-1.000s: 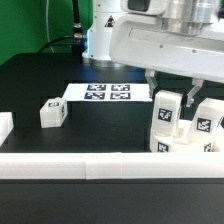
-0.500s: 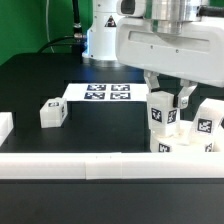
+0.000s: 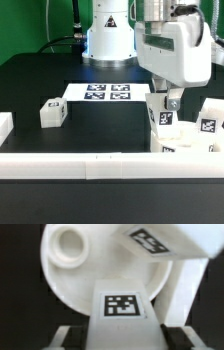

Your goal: Assemble stool

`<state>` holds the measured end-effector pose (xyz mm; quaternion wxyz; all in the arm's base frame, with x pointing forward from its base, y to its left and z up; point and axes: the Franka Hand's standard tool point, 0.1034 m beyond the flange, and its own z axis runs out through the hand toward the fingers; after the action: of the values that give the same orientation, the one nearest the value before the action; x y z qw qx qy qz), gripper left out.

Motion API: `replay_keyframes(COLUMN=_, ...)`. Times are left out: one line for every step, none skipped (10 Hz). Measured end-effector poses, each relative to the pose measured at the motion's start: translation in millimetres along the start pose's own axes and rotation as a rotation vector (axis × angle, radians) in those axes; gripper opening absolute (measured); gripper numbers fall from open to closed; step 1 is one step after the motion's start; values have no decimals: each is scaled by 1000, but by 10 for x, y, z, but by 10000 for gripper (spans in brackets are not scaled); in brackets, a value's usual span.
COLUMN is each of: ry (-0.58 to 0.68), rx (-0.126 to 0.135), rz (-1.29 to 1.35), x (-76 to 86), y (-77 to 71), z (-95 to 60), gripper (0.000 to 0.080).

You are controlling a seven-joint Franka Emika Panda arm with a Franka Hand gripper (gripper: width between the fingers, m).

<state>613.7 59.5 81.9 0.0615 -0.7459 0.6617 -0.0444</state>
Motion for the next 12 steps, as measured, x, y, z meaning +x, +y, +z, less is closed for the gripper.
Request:
replay_keyframes(ry=-7, rx=8, rz=47, x=-19, y=-10, z=1, gripper=337)
replay_keyframes(ry=-21, rx=13, rz=141, x=-32, y=-14, z=1, gripper=337)
replay_keyframes(ry=-39, rx=16, rz=216, x=-30, y=-15, z=0, gripper=337)
replay_keyframes(ry=-58, rx=17, rz=295, x=-43, y=-13, z=4, gripper=337)
replay_keyframes(ry=-69, rx=17, rz=342, x=-55, y=-9, z=12, gripper=337)
replay_keyframes(ry=-73, rx=16, rz=385, x=-71, y=-9, z=13, gripper=389)
replay_keyframes(ry=-74, rx=16, rz=381, x=-75, y=-9, z=13, gripper=525)
replay_keyframes(ry=-75, rx=17, rz=363, x=-69, y=-11, z=5, gripper=525)
replay_keyframes(ry=-79, rx=21, rz=323, x=-42, y=-27, z=-41, gripper=621)
replay_keyframes(ry=-86, rx=26, rz=297, x=-79, y=-55, z=-120, gripper=621)
replay_keyframes(ry=-99, rx=33, rz=282, x=-140, y=-95, z=-225, gripper=645)
replay_keyframes(ry=-104, rx=49, rz=233, x=-154, y=-134, z=-305, gripper=645)
